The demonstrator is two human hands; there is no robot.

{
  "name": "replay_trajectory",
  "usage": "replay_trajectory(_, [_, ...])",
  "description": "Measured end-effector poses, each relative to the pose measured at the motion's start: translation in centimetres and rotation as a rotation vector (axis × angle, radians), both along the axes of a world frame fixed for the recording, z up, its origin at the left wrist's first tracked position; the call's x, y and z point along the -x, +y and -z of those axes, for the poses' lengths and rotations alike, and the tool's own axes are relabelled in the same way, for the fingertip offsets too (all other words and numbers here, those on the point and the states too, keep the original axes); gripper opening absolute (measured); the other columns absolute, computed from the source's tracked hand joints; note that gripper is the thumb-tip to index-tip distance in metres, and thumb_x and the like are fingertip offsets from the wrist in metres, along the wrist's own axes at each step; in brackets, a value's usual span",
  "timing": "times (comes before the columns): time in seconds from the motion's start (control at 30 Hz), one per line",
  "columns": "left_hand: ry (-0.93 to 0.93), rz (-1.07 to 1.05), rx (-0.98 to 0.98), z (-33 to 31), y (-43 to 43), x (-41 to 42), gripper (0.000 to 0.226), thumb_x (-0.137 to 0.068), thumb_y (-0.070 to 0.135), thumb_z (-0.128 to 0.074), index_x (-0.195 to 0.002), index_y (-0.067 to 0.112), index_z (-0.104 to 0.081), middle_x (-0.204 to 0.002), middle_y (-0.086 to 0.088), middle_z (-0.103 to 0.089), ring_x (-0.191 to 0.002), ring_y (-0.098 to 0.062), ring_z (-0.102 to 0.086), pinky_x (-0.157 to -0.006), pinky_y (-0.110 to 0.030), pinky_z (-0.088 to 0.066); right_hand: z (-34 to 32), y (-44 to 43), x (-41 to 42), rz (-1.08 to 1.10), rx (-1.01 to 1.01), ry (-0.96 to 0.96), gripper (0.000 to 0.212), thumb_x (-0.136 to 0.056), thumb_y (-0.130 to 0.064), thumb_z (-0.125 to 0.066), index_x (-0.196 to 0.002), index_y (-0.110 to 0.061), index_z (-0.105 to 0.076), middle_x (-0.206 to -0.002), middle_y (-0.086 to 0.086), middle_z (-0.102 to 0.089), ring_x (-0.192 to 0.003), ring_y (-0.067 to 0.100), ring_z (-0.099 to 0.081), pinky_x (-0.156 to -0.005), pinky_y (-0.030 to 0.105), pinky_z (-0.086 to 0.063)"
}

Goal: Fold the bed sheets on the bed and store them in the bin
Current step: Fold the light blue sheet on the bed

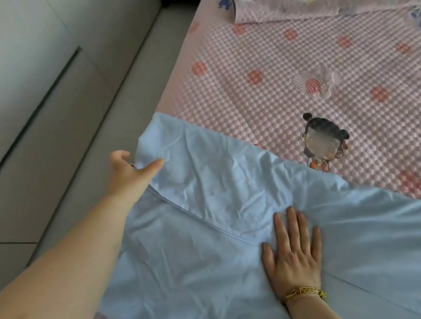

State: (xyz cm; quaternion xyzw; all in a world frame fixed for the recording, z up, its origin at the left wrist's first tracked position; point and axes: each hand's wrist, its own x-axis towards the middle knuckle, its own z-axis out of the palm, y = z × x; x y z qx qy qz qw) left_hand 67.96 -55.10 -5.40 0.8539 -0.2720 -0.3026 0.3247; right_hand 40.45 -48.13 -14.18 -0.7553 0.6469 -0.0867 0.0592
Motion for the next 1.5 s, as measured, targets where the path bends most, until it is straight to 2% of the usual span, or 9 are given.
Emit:
replay_trajectory(0.17, [0.350, 0.078, -0.194, -1.2, -0.2, -1.8, 0.019, -0.084, 0.022, -0.065, -0.097, 0.008, -0.062, -0.079, -0.005, -0.069, -0.078, -0.024, -0.062, -0.074, -0.031, -0.048, 0.3, 0.2, 0.1, -0.031, 0.057, -0.007, 0.059, -0.094, -0.051, -0.001, -0.147, -0.026, 0.008, -0.154, -0.007, 0.015, -0.142, 0.009, 0.012, -0.116, 0.035, 0.008])
replay_trajectory(0.47, [0.349, 0.152, -0.021, -6.6, 3.8, -0.1, 0.011, -0.083, 0.009, -0.065, -0.091, 0.015, -0.060, -0.087, 0.000, -0.064, -0.076, -0.014, -0.059, -0.068, -0.023, -0.046, -1.9, -0.2, -0.4, -0.011, -0.250, 0.062, 0.066, -0.092, -0.047, -0.003, -0.140, -0.013, -0.033, -0.143, 0.009, -0.036, -0.143, 0.014, 0.006, -0.114, 0.032, 0.016])
replay_trajectory(0.6, [0.388, 0.247, 0.104, -11.3, 7.5, 4.0, 0.025, -0.083, 0.010, -0.065, -0.085, 0.032, -0.055, -0.090, 0.010, -0.063, -0.081, -0.008, -0.060, -0.069, -0.022, -0.046, -6.5, -1.0, 0.3, -0.081, -0.584, 0.112, 0.077, -0.076, -0.059, 0.009, -0.143, -0.022, 0.017, -0.155, 0.001, 0.016, -0.139, 0.012, 0.022, -0.106, 0.035, 0.027])
replay_trajectory(0.7, [0.333, 0.381, 0.145, -14.1, 9.4, 8.5, 0.028, -0.084, 0.012, -0.064, -0.086, 0.034, -0.048, -0.086, 0.021, -0.055, -0.082, -0.001, -0.056, -0.064, -0.011, -0.041, -12.7, -0.9, 1.3, 0.079, -0.874, -0.591, 0.060, -0.090, -0.049, -0.046, -0.141, -0.021, -0.031, -0.152, -0.002, -0.023, -0.136, 0.011, -0.025, -0.112, 0.033, -0.020])
replay_trajectory(0.77, [0.274, 0.551, 0.131, -15.4, 10.3, 12.3, 0.029, -0.084, 0.012, -0.064, -0.097, 0.032, -0.047, -0.089, 0.025, -0.053, -0.088, 0.000, -0.055, -0.064, -0.002, -0.039, -18.2, 1.1, 2.2, 0.210, -0.978, -1.264, 0.079, -0.053, -0.071, -0.069, -0.119, -0.032, -0.051, -0.125, -0.012, -0.055, -0.112, 0.004, -0.050, -0.094, 0.030, -0.037])
replay_trajectory(0.87, [0.270, 0.791, 0.098, -16.7, 11.4, 18.1, 0.037, -0.086, 0.011, -0.061, -0.114, 0.031, -0.048, -0.102, 0.018, -0.059, -0.096, 0.000, -0.056, -0.074, -0.005, -0.044, -22.6, 4.2, 3.5, 0.163, -0.882, -1.556, 0.080, -0.047, -0.069, -0.071, -0.115, -0.035, -0.049, -0.105, -0.012, -0.064, -0.097, 0.003, -0.061, -0.083, 0.029, -0.050])
replay_trajectory(1.0, [0.312, 0.964, 0.062, -17.2, 13.0, 25.6, 0.039, -0.085, 0.004, -0.058, -0.098, 0.040, -0.051, -0.096, 0.015, -0.060, -0.092, -0.004, -0.059, -0.088, -0.019, -0.047, -24.7, 5.4, 7.3, 0.451, -0.554, -1.450, 0.010, -0.086, -0.016, -0.061, -0.086, -0.020, -0.052, -0.075, 0.007, -0.056, -0.071, 0.017, -0.056, -0.067, 0.025, -0.049])
replay_trajectory(1.2, [0.482, 1.056, 0.044, -15.9, 15.4, 33.3, 0.049, -0.087, -0.005, -0.055, -0.127, 0.019, -0.044, -0.103, 0.015, -0.054, -0.087, 0.011, -0.056, -0.081, -0.003, -0.041, -24.6, 5.9, 18.3, 0.696, -0.390, -1.192, 0.026, -0.088, -0.002, -0.046, -0.065, -0.013, -0.043, -0.061, 0.003, -0.042, -0.055, 0.015, -0.038, -0.048, 0.021, -0.035])
replay_trajectory(1.5, [-0.215, 1.053, -0.326, -8.8, 14.5, 36.2, 0.069, -0.095, 0.036, -0.044, -0.148, 0.020, -0.002, -0.156, -0.007, -0.003, -0.143, -0.019, -0.012, -0.111, -0.025, -0.019, -21.4, 6.4, 35.5, 0.957, -0.510, -1.228, 0.057, -0.092, -0.018, -0.054, -0.142, -0.013, -0.025, -0.115, 0.013, -0.052, -0.094, 0.023, -0.050, -0.079, 0.038, -0.043])
